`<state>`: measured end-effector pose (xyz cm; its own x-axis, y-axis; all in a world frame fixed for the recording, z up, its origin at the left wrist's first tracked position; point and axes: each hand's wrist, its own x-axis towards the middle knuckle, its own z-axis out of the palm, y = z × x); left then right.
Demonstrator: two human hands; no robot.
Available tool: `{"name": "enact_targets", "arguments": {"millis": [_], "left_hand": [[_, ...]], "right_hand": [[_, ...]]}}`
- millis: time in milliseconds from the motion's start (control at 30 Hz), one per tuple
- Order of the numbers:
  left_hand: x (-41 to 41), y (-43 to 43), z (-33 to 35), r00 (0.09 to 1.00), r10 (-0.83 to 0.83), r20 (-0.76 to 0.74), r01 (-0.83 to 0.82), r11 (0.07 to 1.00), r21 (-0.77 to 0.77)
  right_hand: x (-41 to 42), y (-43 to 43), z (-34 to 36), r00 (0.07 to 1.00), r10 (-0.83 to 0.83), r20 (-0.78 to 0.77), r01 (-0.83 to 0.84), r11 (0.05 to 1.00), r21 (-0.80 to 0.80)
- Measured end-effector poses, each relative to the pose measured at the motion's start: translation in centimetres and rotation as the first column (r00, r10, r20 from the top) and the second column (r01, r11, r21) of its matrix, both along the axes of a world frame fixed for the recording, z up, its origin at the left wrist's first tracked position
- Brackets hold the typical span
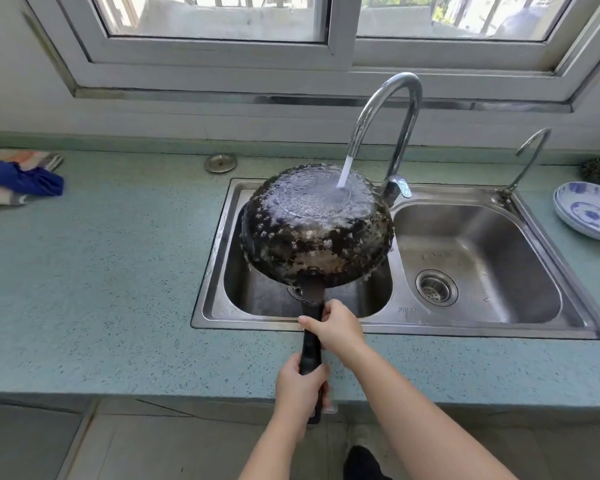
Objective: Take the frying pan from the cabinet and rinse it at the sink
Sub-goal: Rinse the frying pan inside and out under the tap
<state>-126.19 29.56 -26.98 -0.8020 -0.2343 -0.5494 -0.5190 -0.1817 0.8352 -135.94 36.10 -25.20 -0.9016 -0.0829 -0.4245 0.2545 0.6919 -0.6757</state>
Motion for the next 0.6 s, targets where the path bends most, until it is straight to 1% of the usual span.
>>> {"name": "enact_targets", "arguments": {"millis": [600], "left_hand": [[0.00, -0.17, -0.07, 1.000, -0.022, 0.010, 0.022, 1.000, -0.010]], "right_hand": [[0.07, 0.06, 0.00, 1.000, -0.007, 0.008, 0.007, 1.000, -0.023]]}}
